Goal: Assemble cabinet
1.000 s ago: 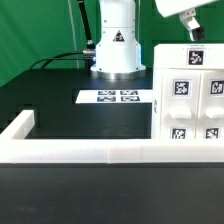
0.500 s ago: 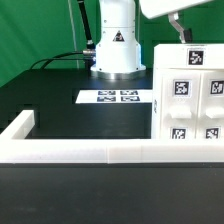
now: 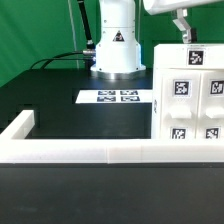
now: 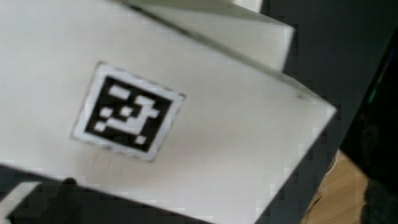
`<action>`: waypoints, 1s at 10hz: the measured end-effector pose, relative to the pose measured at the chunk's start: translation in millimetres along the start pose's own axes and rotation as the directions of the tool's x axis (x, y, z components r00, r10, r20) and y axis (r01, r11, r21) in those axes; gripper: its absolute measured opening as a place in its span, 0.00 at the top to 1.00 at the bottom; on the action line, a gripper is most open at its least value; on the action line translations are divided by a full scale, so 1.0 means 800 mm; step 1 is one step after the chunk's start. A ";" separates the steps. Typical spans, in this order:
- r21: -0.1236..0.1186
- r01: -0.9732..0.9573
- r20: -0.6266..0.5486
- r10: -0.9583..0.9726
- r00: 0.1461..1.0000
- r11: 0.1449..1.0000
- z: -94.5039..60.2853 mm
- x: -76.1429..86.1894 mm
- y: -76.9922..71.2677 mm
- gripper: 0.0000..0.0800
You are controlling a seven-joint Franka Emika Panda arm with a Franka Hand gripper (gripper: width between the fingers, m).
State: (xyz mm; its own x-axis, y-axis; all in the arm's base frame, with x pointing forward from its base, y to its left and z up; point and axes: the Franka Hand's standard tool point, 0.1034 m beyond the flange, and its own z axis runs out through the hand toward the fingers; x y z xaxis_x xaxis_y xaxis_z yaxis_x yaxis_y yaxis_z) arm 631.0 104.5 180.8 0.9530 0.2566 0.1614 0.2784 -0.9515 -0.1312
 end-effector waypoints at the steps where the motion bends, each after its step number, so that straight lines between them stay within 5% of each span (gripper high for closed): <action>1: -0.001 0.037 0.000 -0.037 0.999 0.999 -0.002 0.000 0.006 0.00; 5: -0.006 0.314 0.008 -0.314 0.949 0.949 0.001 -0.002 0.010 0.00; 10: -0.010 0.755 0.080 -0.752 0.654 0.656 0.017 -0.016 0.015 0.00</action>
Offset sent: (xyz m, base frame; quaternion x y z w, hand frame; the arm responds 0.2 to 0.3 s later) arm 0.0000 0.0000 0.0000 0.0000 0.0000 -0.1938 0.9810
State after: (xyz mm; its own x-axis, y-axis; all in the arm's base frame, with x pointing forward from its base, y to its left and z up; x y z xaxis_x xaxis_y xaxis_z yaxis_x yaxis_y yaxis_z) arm 623.7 92.0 164.2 0.4240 0.8968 0.1260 0.9006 -0.4322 0.0458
